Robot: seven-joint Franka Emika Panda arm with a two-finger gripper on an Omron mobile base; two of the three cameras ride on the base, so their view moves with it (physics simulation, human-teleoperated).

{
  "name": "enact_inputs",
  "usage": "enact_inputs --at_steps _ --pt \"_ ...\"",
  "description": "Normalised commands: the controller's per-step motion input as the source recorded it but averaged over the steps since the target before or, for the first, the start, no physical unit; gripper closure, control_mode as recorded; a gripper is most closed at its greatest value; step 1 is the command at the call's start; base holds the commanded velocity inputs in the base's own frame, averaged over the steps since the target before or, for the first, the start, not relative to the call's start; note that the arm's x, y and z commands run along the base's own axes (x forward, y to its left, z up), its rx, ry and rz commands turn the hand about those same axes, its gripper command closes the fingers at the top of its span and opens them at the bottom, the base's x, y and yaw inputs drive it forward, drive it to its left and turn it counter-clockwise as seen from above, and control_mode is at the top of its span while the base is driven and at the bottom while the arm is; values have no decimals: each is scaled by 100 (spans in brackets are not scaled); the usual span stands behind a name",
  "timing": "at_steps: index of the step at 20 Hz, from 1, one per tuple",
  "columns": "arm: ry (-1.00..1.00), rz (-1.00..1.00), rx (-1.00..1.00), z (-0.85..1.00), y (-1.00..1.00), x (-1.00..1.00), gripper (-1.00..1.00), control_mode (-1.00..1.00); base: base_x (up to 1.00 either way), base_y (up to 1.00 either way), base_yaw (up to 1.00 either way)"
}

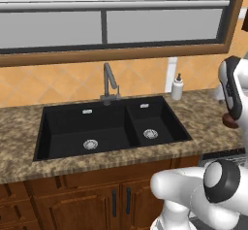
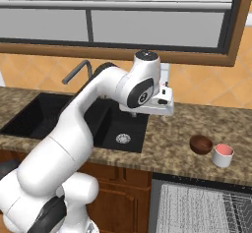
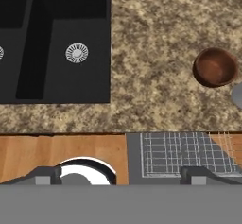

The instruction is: Pick up the cup and bowl from the counter, place them in the dishwasher, and close the dishwasher door.

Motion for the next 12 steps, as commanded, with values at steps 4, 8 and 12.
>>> enact_inputs --at_steps 4,8,12 --pt "2 -4 0 -11 -47 0 -100 -100 0 0 0" --pt "3 -5 0 -9 -41 0 -100 -100 0 0 0" --pt "3 -5 0 -6 -34 8 -100 -100 0 0 0"
